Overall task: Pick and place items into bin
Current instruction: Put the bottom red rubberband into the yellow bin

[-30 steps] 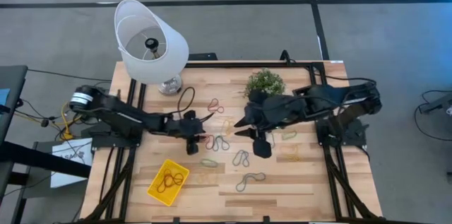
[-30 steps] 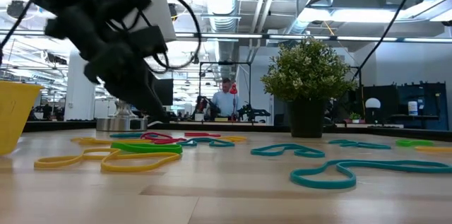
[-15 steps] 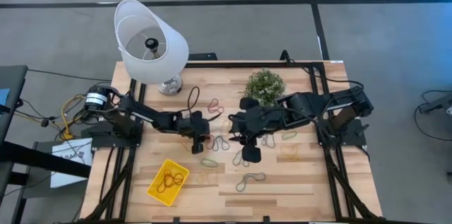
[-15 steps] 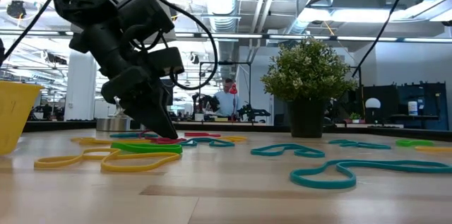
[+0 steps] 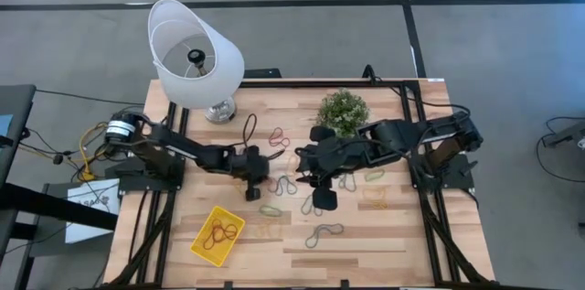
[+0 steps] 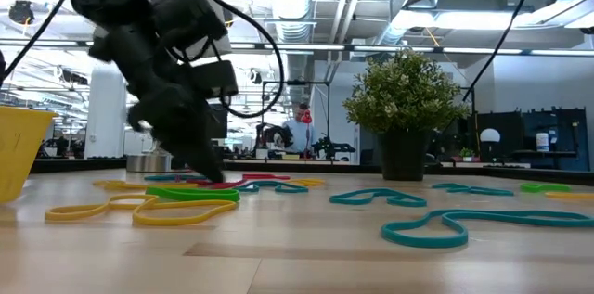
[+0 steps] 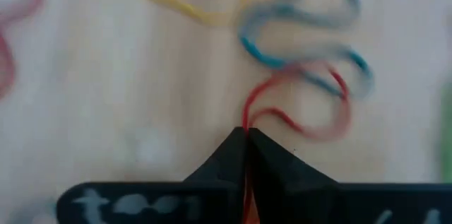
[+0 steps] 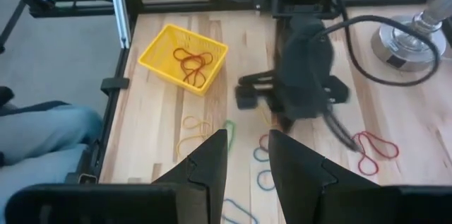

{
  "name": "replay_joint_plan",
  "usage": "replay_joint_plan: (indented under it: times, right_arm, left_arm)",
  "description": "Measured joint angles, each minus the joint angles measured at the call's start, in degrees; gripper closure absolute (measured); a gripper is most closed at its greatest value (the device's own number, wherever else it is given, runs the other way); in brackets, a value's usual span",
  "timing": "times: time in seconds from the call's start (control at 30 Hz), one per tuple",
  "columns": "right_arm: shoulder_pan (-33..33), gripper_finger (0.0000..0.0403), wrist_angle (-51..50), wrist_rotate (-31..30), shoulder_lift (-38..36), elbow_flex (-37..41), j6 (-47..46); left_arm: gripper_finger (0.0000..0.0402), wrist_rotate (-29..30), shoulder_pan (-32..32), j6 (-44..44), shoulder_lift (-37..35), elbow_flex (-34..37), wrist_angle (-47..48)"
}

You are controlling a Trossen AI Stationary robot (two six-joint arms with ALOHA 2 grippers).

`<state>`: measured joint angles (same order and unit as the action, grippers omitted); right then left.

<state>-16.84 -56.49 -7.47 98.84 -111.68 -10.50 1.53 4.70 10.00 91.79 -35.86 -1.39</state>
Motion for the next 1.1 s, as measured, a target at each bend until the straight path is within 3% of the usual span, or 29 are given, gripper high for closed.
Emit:
replay_joint_plan:
  times: [0.33, 0.57, 0.7, 0.9, 1.1]
  right_arm:
    - [0.05, 0.0305, 0.69, -0.11, 0.81, 0.19, -0.04]
    - [0.76, 0.0305, -0.25, -0.21, 4.77, 0.57, 0.34]
    - [1.38, 0.0305, 0.86, -0.15, 7.97, 0.59, 0.35]
    - [2.66, 0.0305, 0.93, -0.13, 10.54, 0.67, 0.35]
    - [3.56, 0.0305, 2.86, 0.04, 13.06, 0.60, 0.42]
  left_arm:
    - [0.0401, -0.80, 11.89, 6.77, -23.49, -11.33, 30.13]
    - [0.0401, 0.23, 27.10, 24.91, -34.26, -14.28, 37.82]
    - [0.0401, 7.72, 36.25, 33.36, -32.84, -14.27, 40.02]
    - [0.0401, 14.78, 44.78, 45.67, -23.06, -14.29, 39.84]
    - [0.0401, 13.62, 47.82, 60.45, -11.32, -14.29, 39.60]
